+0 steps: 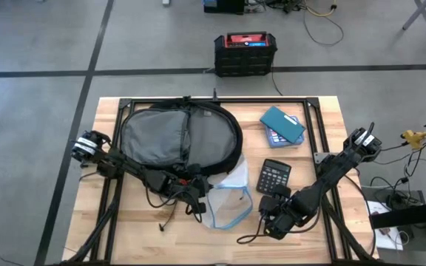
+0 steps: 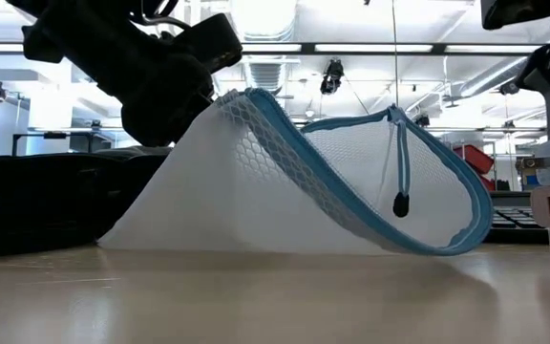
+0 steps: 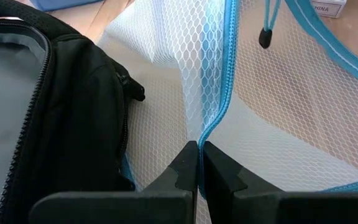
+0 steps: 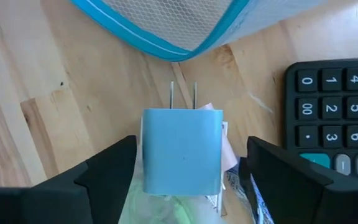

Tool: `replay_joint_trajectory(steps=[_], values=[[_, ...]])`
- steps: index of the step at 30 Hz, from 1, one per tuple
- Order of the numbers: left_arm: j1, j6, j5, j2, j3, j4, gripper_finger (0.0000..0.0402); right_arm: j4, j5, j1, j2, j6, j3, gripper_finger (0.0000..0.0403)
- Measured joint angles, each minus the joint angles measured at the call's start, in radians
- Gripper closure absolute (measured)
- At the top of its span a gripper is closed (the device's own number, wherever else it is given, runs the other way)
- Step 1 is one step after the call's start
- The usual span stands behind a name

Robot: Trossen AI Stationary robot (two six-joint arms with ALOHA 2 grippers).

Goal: Unpack backpack
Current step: Remove the blue charger adapter from the blue zipper pouch

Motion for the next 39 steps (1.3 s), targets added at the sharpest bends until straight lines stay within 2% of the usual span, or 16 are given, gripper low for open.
replay_joint_trajectory(steps=[6,14,24,33,39], values=[[0.000,-0.004,0.000,0.000,0.000,0.000,0.0402,-0.001,0.005,-0.005,0.004,-0.003,-0.007,0.0092],[0.000,-0.007,0.000,0.000,0.000,0.000,0.0402,0.001,0.008,-0.019,0.010,-0.012,-0.007,0.0100],[0.000,-0.007,0.001,0.000,0.000,0.000,0.0402,0.005,0.006,-0.018,0.010,-0.012,-0.019,0.0158],[0.000,-0.007,0.001,0.000,0.000,0.000,0.0402,0.005,-0.001,-0.018,0.011,-0.025,-0.023,0.0239],[0.000,-0.007,0.001,0.000,0.000,0.000,0.0402,-0.012,0.008,-0.020,0.001,-0.051,0.001,0.0242]])
